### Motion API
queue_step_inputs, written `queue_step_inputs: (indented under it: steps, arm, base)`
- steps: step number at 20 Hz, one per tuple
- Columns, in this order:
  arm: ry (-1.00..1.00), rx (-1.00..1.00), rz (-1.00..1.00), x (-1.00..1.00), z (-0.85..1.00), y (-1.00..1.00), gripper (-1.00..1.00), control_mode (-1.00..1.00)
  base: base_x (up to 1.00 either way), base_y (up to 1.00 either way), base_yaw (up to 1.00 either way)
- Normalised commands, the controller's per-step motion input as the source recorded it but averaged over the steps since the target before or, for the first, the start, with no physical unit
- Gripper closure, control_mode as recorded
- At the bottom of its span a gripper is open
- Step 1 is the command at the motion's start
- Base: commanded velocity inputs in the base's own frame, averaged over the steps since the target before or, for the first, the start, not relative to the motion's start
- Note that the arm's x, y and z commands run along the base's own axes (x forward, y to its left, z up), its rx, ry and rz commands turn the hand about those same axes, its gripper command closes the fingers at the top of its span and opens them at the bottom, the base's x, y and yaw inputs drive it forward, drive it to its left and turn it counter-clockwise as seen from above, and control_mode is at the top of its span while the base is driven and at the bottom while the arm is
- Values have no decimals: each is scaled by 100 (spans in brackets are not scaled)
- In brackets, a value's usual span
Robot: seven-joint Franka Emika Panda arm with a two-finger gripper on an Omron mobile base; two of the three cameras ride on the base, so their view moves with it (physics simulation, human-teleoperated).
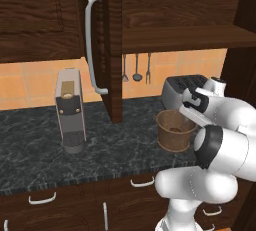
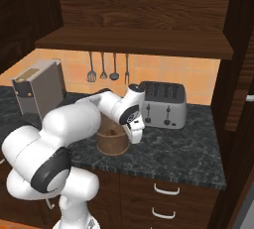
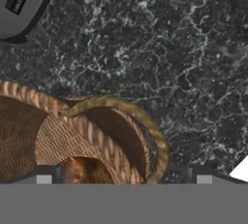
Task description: Open the cabinet, pick up the bread from the cabinet and place it in the basket. Then move the basket to the dining counter.
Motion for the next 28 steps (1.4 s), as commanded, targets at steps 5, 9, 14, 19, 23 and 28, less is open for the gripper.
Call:
queue_step_inputs:
  steps: [5, 9, 14, 19, 23, 28]
  arm:
    - [0, -7, 0, -7, -66, 9, -100, -100]
    - [-4, -11, 2, -31, -73, 21, -100, -100]
    - [0, -1, 1, -13, -20, 33, 100, -100]
    - [0, 0, 0, -14, -13, 37, 100, -100]
    - [0, 0, 0, -18, -12, 33, 100, -100]
    - [0, 0, 0, -27, -2, 27, 100, -100]
  base:
    - [0, 0, 0]
    - [0, 0, 0]
    - [0, 0, 0]
    - [0, 0, 0]
    - [0, 0, 0]
    - [0, 0, 0]
